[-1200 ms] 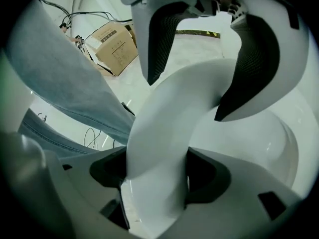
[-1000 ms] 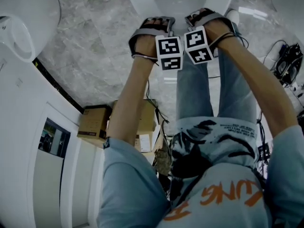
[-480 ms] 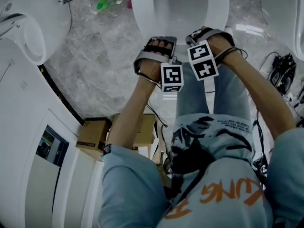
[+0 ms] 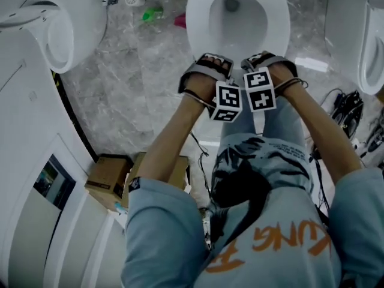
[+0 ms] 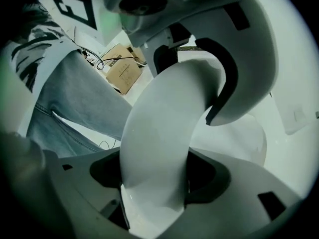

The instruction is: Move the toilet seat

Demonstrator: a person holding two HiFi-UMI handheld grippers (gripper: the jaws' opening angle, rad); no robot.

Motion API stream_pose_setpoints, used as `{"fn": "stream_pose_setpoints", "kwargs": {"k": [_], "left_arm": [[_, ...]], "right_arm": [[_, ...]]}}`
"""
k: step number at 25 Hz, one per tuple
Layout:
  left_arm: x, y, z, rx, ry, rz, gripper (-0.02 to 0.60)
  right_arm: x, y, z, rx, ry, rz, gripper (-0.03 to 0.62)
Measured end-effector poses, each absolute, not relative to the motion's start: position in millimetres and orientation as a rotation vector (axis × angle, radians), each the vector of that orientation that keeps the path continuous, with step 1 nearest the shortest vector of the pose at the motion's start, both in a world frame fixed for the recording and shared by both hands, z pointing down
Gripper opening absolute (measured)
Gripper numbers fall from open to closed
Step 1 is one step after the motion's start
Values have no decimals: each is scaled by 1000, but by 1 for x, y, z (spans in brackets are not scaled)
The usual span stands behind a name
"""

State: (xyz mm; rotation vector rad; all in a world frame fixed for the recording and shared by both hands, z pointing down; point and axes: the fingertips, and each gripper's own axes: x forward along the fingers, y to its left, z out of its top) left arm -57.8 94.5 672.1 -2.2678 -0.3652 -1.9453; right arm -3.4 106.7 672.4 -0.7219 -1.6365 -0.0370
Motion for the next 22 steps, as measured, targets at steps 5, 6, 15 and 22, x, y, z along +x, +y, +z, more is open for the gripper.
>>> {"fn": "stream_pose_setpoints", "kwargs": {"k": [5, 6, 15, 22], "left_arm": [[-59, 84, 649, -2250, -390, -1931, 297], [-59, 81, 644, -2248, -391, -1924, 292], [-56, 48, 587, -2267, -270, -1834, 238], [-61, 8, 554, -2318, -81, -1762, 198]], "right_arm": [[-7, 94, 656, -632, -1666, -64, 333], [-8, 91, 653, -611, -1674, -68, 331], [-12, 58, 611, -468, -1716, -107, 308], [-22, 17, 585, -304, -1756, -162, 257]]}}
